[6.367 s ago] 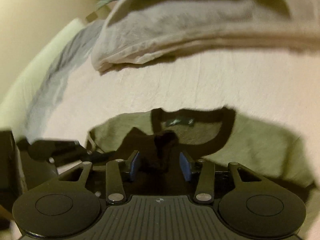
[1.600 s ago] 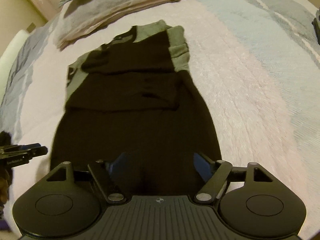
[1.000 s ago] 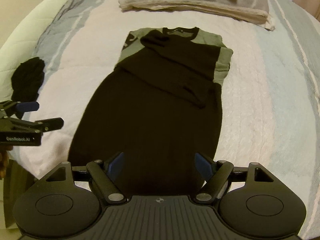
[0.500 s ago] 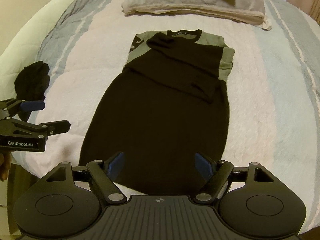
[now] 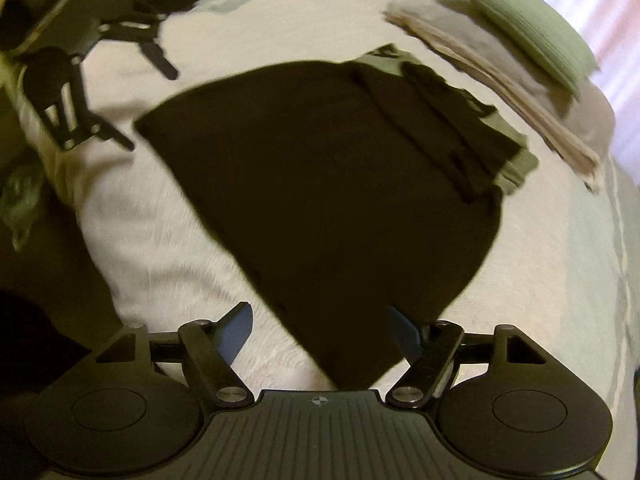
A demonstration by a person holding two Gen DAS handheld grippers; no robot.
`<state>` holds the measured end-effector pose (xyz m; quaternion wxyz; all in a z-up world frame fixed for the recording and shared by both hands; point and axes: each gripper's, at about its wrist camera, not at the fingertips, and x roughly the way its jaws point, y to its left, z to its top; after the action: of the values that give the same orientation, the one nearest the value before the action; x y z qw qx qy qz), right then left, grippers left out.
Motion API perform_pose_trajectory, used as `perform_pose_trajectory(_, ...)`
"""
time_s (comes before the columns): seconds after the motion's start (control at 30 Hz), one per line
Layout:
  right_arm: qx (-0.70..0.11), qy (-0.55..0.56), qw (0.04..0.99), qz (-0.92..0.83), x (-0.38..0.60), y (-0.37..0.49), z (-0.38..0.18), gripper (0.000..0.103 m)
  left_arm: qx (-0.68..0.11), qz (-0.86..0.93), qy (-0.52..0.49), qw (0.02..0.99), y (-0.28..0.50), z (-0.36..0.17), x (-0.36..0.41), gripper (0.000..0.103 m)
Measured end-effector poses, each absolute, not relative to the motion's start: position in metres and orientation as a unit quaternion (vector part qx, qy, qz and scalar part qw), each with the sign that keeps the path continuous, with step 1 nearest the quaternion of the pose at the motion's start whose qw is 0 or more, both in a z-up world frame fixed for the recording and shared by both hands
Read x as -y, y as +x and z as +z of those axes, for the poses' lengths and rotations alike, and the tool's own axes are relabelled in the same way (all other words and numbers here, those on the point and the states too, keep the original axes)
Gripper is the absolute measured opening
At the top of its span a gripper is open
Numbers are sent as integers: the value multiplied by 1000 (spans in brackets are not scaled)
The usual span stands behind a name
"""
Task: Fold clothes
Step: 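Grasp the black sweater hem with both grippers, then lift the hem with both grippers, fold it toward the collar, release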
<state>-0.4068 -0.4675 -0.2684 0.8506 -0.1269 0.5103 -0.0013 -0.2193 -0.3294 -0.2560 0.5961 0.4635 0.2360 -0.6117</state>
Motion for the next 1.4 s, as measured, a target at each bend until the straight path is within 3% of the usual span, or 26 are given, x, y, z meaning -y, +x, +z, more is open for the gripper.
perform_pose_trajectory(0.1, -507, -174, 844, 15, 457, -413, -294, 70, -181, -616, 520, 563, -232, -295, 319, 72)
perform_pose_trajectory(0.27, -502, -250, 827, 32, 458, -419, -328, 70, -93, -630, 574, 514, -240, -326, 317, 66)
perform_pose_trajectory(0.33, -499, -283, 819, 28, 461, -422, -339, 69, -66, -633, 586, 501, -240, -327, 317, 45)
perform_pose_trajectory(0.37, -498, -295, 815, 26, 463, -424, -343, 69, -61, -633, 590, 497, -237, -328, 319, 41)
perform_pose_trajectory(0.43, -498, -322, 804, 34, 466, -427, -353, 67, -54, -630, 590, 501, -232, -325, 321, 22)
perform_pose_trajectory(0.5, -494, -346, 797, 42, 470, -431, -361, 64, -69, -626, 586, 510, -224, -321, 328, 16)
perform_pose_trajectory(0.57, -489, -361, 793, 43, 474, -432, -365, 58, -93, -626, 570, 525, -216, -315, 334, 14)
perform_pose_trajectory(0.63, -486, -369, 791, 42, 479, -430, -365, 37, -115, -628, 549, 538, -208, -306, 341, 12)
perform_pose_trajectory(0.67, -484, -373, 790, 47, 482, -427, -364, 32, -126, -630, 540, 544, -206, -302, 343, 12)
perform_pose_trajectory(0.73, -477, -379, 791, 52, 484, -427, -357, 1, -142, -631, 526, 552, -201, -293, 347, 11)
perform_pose_trajectory(1.4, -529, -300, 788, 98, 447, -468, -232, 0, -176, -665, 484, 541, -231, -201, 291, 4)
